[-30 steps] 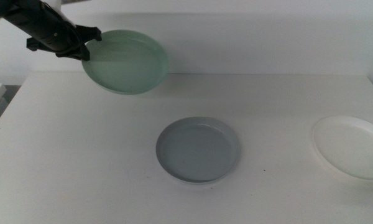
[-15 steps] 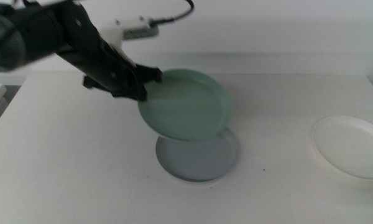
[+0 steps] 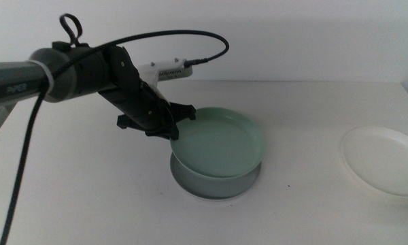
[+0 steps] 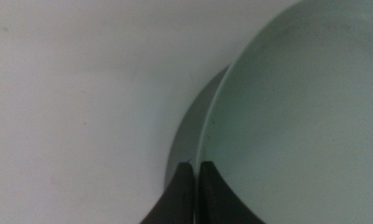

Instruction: Stack the three bowls on top of each other.

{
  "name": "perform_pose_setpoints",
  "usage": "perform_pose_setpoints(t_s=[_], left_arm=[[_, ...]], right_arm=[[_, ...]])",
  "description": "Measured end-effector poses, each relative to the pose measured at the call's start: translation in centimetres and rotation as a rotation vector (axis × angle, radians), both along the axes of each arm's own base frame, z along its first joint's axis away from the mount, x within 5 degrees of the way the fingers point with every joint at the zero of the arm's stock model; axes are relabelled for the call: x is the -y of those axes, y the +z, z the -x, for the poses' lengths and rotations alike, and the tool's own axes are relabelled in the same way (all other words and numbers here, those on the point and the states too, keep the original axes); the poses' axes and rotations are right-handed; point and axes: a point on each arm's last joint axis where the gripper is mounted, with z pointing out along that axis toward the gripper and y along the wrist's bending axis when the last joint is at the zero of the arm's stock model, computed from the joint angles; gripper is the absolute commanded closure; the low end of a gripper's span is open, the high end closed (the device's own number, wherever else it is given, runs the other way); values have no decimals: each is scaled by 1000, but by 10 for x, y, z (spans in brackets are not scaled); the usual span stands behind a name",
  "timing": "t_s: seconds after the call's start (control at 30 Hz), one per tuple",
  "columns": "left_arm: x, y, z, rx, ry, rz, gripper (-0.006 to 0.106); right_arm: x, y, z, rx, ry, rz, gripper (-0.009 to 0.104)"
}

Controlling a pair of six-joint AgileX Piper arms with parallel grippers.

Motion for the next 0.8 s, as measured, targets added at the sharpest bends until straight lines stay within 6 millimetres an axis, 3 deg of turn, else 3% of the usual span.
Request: perform_pose_setpoints(t_s=[0.4, 0.5, 0.63, 0.8], left_arm=[[4, -26, 0, -90, -11, 13, 102], [4, -27, 1, -97, -11, 14, 96], [4, -27, 1, -104, -14, 14, 76], [4, -25, 2, -90, -48, 4, 26]], right_arm=[[0, 0, 0, 0, 0, 0, 11], [0, 0, 0, 0, 0, 0, 11], [0, 0, 0, 0, 0, 0, 11], [0, 0, 0, 0, 0, 0, 11]])
